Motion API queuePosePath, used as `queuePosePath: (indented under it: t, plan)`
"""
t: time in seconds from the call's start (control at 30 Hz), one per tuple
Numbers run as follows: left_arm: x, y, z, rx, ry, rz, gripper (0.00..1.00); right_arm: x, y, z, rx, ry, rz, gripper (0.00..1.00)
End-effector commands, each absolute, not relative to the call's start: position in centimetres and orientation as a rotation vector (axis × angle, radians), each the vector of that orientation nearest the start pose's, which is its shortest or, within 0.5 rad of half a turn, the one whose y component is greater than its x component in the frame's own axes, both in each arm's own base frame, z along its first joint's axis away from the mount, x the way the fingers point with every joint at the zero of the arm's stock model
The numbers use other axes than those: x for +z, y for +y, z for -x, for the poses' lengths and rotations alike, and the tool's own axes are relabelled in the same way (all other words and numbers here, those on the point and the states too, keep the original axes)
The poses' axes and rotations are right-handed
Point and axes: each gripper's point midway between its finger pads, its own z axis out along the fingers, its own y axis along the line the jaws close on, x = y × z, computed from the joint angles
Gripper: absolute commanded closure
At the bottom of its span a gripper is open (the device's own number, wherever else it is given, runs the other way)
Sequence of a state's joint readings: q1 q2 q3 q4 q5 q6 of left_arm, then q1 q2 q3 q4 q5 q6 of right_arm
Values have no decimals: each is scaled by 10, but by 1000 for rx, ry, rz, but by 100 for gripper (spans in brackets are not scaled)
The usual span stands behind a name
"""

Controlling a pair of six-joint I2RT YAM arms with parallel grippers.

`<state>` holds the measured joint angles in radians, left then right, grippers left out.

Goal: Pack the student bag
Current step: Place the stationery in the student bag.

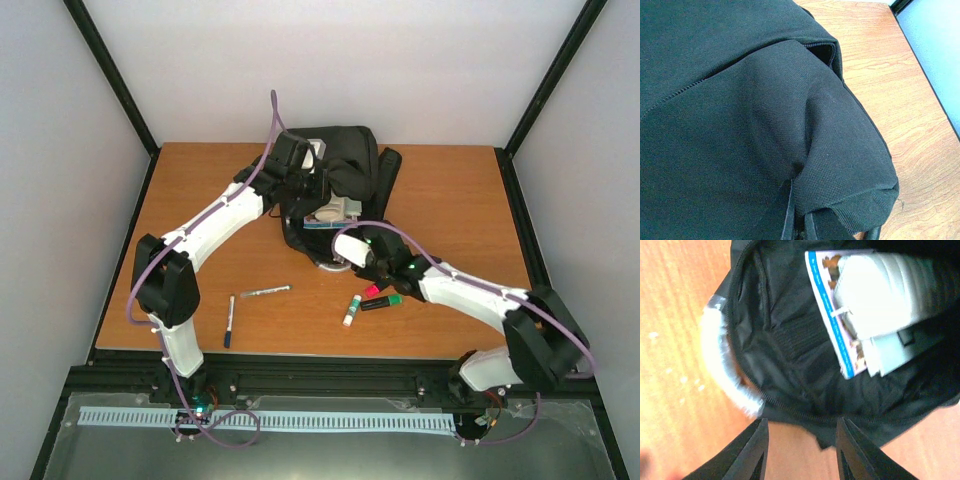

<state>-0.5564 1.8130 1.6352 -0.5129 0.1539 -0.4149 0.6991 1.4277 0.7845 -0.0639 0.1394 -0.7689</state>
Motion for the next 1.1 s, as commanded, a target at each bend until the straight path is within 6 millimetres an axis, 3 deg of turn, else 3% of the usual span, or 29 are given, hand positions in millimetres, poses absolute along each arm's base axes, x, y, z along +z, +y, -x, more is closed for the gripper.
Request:
queuePosePath:
  t: [0.0,0.1,0.2,0.43,0.53,0.67,0.73,0.87,0.97,1.07]
  plan:
    - [247,-311,-432,-761,2286,-234,97,138,217,-297,-16,1853,1353,61]
    - [216,-316,-420,-785,2367,-221,96,172,195,-299,60,1880,1207,56]
    - [195,-323,-410,-792,2400,-230,95,192,174,-302,124,1914,1077,46]
    - [158,-357,-385,-751,2473,-357,90,179,158,-307,277,2039,978,35]
    - [154,-358,-374,-732,2466,-390,82,180,153,-306,290,2051,977,21]
    - [158,-341,-363,-673,2434,-425,71,171,145,-307,299,2088,965,9]
    - [165,-335,-356,-653,2419,-468,56,176,141,-313,320,2092,942,5]
    - [188,-312,-343,-610,2355,-468,26,197,123,-342,429,2128,787,0]
    - [196,-289,-344,-564,2318,-384,15,207,121,-367,574,2179,669,0]
    - [193,-256,-360,-560,2318,-190,9,195,122,-396,629,2252,586,0]
